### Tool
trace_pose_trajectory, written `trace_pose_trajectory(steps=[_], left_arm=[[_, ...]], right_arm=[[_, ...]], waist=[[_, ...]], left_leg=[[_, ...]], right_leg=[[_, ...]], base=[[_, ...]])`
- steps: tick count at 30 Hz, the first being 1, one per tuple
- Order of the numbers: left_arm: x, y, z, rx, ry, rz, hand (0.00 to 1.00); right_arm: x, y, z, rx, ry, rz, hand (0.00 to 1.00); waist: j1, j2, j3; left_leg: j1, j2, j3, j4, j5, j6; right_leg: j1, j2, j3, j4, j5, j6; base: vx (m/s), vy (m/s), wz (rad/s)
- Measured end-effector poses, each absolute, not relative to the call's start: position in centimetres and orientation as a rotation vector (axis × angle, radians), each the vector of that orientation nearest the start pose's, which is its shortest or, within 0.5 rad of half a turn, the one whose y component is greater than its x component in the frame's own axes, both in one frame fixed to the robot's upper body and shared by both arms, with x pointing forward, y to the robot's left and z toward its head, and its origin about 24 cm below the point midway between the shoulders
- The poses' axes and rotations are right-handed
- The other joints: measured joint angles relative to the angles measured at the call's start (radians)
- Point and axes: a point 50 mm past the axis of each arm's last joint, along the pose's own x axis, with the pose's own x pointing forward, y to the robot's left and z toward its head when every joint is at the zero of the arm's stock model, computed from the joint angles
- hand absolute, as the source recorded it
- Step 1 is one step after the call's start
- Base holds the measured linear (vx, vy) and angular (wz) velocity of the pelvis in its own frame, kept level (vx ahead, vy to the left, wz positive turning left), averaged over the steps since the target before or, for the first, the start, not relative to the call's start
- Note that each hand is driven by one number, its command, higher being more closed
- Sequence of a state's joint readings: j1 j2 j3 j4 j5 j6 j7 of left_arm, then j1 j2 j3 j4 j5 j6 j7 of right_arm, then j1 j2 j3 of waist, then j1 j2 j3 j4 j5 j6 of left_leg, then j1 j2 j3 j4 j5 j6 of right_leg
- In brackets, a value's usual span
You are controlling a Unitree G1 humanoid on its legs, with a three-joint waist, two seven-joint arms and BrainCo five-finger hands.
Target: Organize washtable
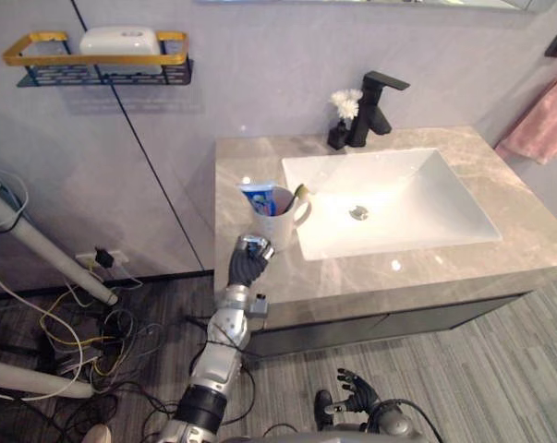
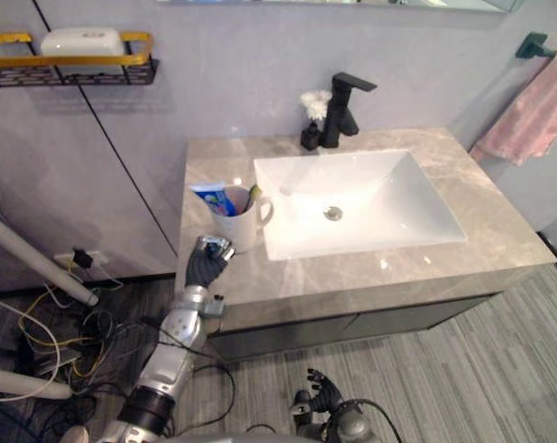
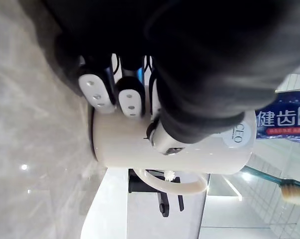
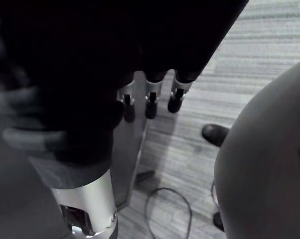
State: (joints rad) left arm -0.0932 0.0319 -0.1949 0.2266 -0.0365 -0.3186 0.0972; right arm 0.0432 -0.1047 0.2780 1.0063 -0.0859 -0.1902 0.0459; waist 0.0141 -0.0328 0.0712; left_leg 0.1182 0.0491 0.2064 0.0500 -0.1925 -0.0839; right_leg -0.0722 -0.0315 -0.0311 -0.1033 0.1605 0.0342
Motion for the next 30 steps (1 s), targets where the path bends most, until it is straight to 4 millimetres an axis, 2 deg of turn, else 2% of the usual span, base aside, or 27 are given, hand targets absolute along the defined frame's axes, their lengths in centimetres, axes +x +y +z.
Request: trace_pose_trajectory(steps=[6,14,20,25,30], left_arm=[[26.0,9.4,4.1,-0.048,-0.167,-0.233,1.0],[24.4,5.2,3.9,-0.096,-0.134,-0.503,1.0],[22.3,2.4,4.1,-0.141,-0.113,-0.761,1.0],[21.0,1.5,3.8,-0.176,-0.084,-0.896,1.0],[19.6,1.5,2.6,-0.159,-0.013,-1.023,1.0]], right_arm=[[12.8,-14.7,-14.8,-0.251,0.869,0.301,0.0],[12.9,-14.7,-14.8,-0.252,0.867,0.303,0.0],[13.1,-14.4,-14.7,-0.259,0.857,0.331,0.0],[13.2,-14.2,-14.6,-0.26,0.854,0.356,0.0],[13.3,-14.3,-14.6,-0.287,0.851,0.405,0.0]], waist=[[0.0,0.0,0.0],[-0.001,0.001,0.0],[-0.001,0.002,-0.001],[-0.003,0.009,-0.005],[-0.005,0.028,-0.013]], left_leg=[[0.0,0.0,-0.007,0.001,0.0,0.0],[0.002,0.0,-0.005,0.002,0.0,0.0],[0.012,0.0,0.015,0.002,0.0,0.0],[0.019,0.001,0.022,0.001,-0.001,-0.002],[0.02,0.004,0.042,0.001,-0.004,-0.006]], right_leg=[[0.001,-0.001,-0.006,0.0,0.0,0.0],[0.002,-0.001,-0.005,0.001,0.0,0.0],[0.002,0.002,0.01,0.004,0.001,-0.001],[0.004,0.006,0.022,0.004,0.002,-0.002],[0.004,0.012,0.036,0.004,0.003,-0.003]], base=[[0.0,0.0,0.02],[0.0,0.0,0.0],[0.0,0.001,-0.07],[-0.02,-0.001,-0.08],[-0.03,-0.002,-0.09]])
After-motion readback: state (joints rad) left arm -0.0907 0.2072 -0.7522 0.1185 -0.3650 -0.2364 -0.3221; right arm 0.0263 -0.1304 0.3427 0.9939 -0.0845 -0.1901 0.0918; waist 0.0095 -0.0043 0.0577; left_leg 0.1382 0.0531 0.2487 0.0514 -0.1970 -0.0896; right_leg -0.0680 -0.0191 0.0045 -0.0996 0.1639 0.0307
